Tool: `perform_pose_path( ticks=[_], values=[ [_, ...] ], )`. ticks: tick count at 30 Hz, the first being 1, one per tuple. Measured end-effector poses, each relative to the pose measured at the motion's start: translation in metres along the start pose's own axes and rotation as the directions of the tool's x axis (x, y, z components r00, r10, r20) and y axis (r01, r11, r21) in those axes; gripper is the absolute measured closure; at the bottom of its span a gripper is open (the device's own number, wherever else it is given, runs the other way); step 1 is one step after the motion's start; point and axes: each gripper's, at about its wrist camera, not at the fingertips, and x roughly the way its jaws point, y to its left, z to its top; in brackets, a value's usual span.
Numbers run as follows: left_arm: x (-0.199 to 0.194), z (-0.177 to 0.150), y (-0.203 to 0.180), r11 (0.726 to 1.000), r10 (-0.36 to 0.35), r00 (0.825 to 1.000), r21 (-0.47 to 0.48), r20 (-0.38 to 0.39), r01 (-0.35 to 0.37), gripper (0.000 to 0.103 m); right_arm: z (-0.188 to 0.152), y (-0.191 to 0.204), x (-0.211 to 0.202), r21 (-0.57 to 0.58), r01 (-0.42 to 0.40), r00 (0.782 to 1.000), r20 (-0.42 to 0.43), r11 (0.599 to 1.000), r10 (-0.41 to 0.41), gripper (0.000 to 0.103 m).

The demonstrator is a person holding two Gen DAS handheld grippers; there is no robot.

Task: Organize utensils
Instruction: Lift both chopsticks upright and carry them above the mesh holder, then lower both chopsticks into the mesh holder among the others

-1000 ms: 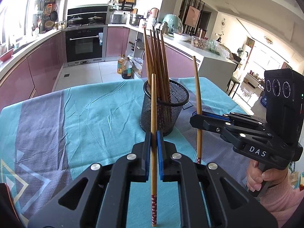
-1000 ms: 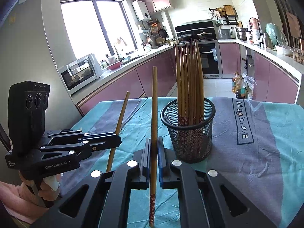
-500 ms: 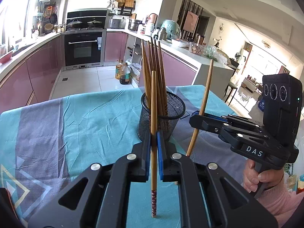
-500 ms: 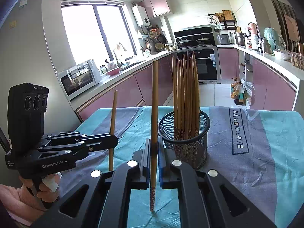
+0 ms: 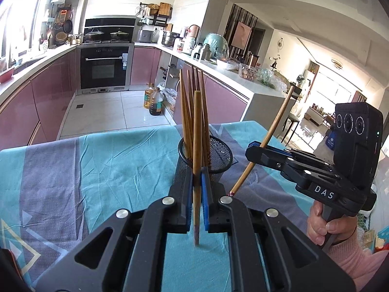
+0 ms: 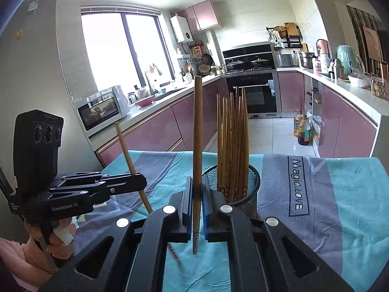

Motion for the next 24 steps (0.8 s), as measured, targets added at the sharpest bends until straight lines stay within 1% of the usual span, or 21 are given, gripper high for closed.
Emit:
perform_pose_path(
  ticks=[7,14,24],
  values=[
    [-0.004,0.013,0.000,1.000,-0.006,1.000,-0.002,0.028,0.006,0.096,0.010,-0.002,-0.003,-0.007,0.005,1.000,0.025,1.000,-0.005,0.097],
    [-0.008,0.024,-0.001,1.000,0.004,0.999,0.014,0.051,-0.005,0.096,0.019,-0.002,-0.007,-0.011,0.011,0.999,0.047,1.000,-0.010,0.097],
    [-0.021,0.042,-0.004,0.999,-0.016,0.995,0.029,0.095,0.013,0.096,0.033,-0.004,-0.015,-0.019,0.017,0.996,0.082,1.000,-0.016,0.097]
  ],
)
